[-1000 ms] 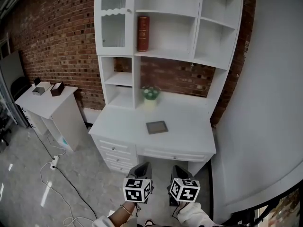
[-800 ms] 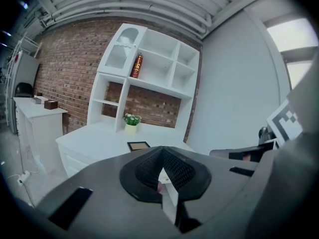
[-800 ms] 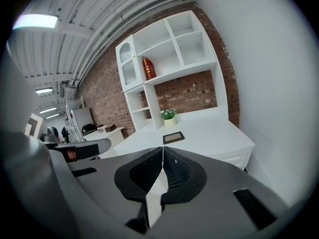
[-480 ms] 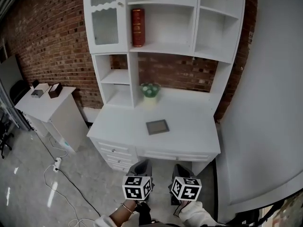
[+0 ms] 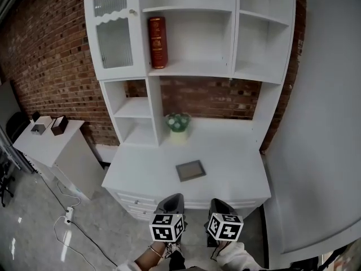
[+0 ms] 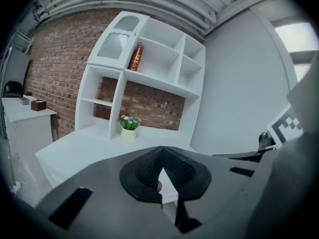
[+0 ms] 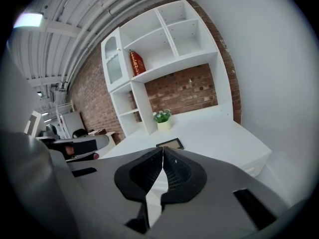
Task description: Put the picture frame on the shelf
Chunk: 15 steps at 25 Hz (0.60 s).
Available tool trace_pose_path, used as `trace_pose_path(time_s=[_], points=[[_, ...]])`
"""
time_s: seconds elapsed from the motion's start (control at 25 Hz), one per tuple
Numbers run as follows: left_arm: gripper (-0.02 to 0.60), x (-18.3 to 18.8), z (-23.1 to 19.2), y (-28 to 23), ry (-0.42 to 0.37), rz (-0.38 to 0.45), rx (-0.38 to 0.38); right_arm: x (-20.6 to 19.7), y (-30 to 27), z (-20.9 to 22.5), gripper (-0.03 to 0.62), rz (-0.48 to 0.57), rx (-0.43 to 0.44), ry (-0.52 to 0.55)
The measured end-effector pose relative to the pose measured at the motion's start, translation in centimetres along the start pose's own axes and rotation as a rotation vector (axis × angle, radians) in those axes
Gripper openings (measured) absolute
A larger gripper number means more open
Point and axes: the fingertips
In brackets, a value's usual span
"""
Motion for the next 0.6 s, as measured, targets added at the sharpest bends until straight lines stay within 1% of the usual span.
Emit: trace_pose_path(time_s=[0.16, 0.44, 0.6], points=[[0.008, 1.0, -2.9, -3.9, 0.008, -0.019, -0.01, 0.8, -4.4, -1.1, 0.023, -0.008, -0.004, -0.006], [0.008, 3.4, -7.3, -10.6, -0.019, -0.032, -0.057, 3.4, -12.2, -1.7, 0.023, 0.015, -0.043, -0.022], [0.006, 4.5, -9.2, -14.1, -0.029, -0.034, -0.085, 4.5, -15.7, -1.7, 0.023, 0.028, -0.068, -0.026]])
Point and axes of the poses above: the fingertips, and each gripper's own axes: y backward along the fingers, z to its right, x out of its top, and after that the axes turned 10 degrees about z, right-handed
